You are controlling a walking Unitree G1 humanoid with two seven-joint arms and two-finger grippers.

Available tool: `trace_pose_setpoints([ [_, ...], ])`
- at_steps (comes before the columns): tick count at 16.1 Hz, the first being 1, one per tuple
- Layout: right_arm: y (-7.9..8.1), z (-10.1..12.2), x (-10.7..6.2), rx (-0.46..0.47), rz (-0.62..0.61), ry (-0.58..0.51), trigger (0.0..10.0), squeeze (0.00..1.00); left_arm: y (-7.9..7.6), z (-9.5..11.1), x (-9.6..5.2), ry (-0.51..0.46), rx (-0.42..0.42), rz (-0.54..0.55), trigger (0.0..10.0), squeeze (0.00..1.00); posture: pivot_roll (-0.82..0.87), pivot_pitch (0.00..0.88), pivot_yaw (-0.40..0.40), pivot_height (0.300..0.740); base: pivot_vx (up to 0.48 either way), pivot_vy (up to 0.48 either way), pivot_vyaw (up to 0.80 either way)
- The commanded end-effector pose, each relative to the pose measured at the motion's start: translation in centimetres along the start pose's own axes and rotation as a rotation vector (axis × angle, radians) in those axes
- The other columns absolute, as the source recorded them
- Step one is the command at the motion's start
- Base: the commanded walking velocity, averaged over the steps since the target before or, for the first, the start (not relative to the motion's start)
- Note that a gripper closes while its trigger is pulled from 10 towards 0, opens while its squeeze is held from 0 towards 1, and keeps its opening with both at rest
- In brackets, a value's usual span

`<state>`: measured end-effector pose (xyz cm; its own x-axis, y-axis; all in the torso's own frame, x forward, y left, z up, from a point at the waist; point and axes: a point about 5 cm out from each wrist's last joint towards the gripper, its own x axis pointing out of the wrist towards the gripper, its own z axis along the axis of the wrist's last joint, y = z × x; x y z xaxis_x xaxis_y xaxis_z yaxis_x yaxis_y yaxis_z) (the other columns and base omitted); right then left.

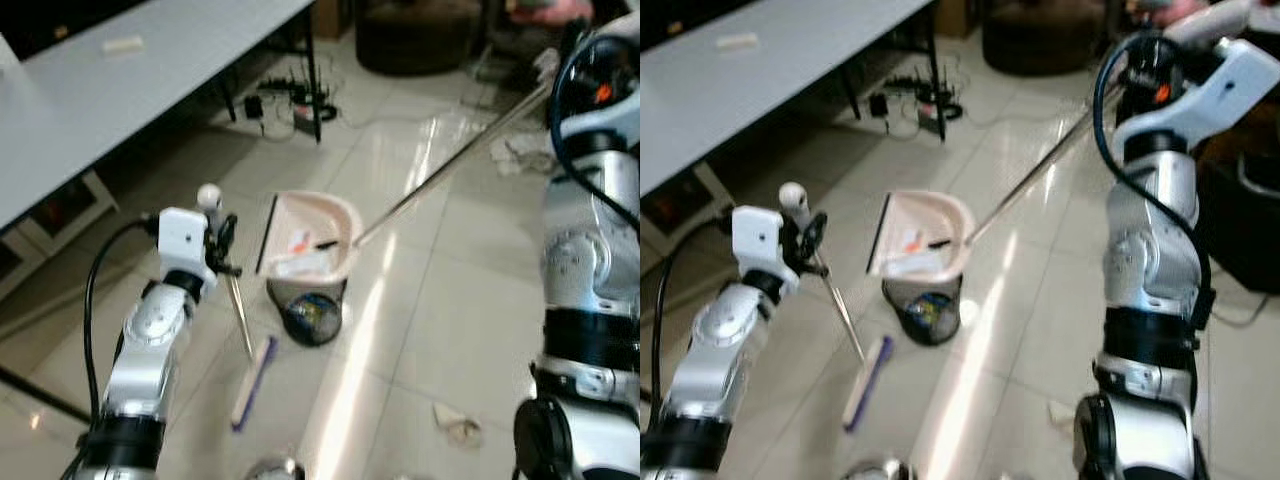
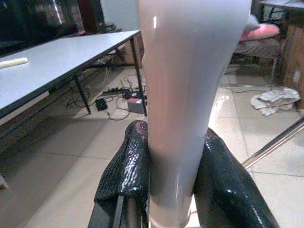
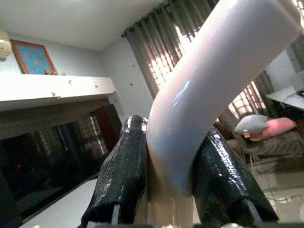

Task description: Sweep floor

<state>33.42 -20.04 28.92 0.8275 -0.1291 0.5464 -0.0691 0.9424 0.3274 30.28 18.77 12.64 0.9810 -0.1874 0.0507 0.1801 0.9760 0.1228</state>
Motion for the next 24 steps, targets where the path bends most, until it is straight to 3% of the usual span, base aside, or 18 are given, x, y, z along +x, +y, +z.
trace_pose_setpoints([
  [1, 1.2, 0.6, 0.2, 0.051, 0.035, -0.039, 10.0, 0.00, 0.8, 0.9, 0.2, -0.036, 0.029, 0.016, 10.0, 0.00, 0.05, 0.061, 0.097, 0.740, 0.398, 0.000, 0.00],
  [8, 0.5, 1.1, 0.0, 0.053, 0.021, -0.055, 10.0, 0.00, 0.7, 0.8, 0.0, -0.031, 0.037, 0.006, 10.0, 0.00, 0.05, 0.064, 0.094, 0.740, 0.398, 0.000, 0.00],
  [13, 1.1, 0.5, -0.5, 0.056, 0.049, -0.022, 10.0, 0.00, 0.9, 0.2, -0.7, -0.010, 0.031, 0.014, 10.0, 0.00, 0.03, 0.050, 0.083, 0.740, 0.393, 0.000, 0.00],
  [20, 1.5, 0.4, -0.4, 0.031, 0.071, -0.015, 10.0, 0.00, 1.2, -0.5, -1.4, 0.028, 0.028, 0.017, 10.0, 0.00, 0.04, 0.045, 0.079, 0.740, 0.000, 0.000, 0.00],
  [24, 1.0, 0.1, -0.7, 0.007, 0.053, -0.012, 10.0, 0.00, 1.1, -0.6, -1.8, 0.044, 0.031, -0.013, 10.0, 0.00, 0.05, 0.063, 0.093, 0.740, 0.000, 0.000, 0.00],
])
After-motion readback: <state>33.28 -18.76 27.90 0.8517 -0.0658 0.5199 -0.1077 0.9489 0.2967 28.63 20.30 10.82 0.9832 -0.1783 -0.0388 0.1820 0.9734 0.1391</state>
